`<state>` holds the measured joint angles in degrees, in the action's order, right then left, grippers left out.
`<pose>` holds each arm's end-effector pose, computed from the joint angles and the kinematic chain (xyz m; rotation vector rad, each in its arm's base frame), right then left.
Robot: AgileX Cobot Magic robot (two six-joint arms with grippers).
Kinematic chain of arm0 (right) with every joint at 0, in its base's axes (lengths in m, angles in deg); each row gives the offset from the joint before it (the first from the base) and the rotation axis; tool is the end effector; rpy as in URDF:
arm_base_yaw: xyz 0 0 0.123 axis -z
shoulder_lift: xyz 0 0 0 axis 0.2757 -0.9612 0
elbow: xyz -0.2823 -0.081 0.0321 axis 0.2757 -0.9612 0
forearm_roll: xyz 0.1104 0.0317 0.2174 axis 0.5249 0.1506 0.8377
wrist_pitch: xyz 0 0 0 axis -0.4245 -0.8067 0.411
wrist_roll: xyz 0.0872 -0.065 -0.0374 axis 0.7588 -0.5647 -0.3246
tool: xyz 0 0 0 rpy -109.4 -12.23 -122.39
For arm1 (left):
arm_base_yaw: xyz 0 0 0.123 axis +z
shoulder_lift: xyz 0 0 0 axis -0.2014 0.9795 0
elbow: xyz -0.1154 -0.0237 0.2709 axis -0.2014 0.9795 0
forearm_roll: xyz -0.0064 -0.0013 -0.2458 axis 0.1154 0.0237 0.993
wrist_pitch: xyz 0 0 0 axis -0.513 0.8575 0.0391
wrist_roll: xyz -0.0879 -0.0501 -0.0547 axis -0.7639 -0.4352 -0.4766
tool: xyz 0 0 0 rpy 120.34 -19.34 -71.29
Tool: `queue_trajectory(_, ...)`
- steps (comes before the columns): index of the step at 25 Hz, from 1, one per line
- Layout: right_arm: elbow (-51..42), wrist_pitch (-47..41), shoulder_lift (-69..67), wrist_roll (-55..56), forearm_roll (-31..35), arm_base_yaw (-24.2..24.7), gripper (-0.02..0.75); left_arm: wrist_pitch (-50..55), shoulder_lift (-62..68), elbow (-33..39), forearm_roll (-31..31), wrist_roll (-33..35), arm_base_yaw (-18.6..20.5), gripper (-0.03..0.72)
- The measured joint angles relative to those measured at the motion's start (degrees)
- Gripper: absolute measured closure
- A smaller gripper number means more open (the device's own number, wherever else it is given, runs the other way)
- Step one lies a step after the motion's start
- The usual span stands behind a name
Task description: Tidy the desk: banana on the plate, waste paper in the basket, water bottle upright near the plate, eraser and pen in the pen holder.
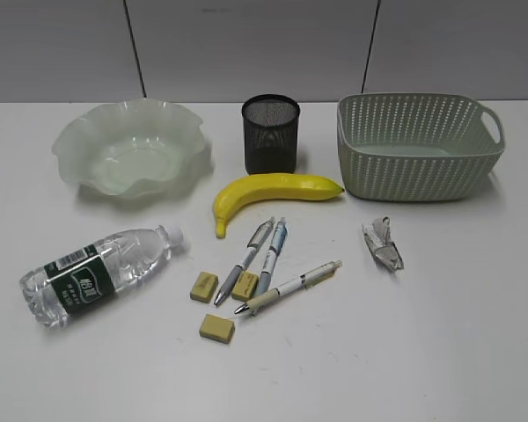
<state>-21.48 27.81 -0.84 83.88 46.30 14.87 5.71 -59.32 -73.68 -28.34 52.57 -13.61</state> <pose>-0.0004 -0.0044 0.2678 0.0995 2.0083 0.0349 -0.0045 0.0158 0.2757 -0.1980 1.9811 0.0191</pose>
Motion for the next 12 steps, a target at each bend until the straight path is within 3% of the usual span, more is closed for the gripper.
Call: queue_trajectory(12, 0.0, 0.0, 0.0, 0.0, 0.0, 0.0, 0.43, 0.0, 0.0, 0.0, 0.0, 0.0, 0.0, 0.381)
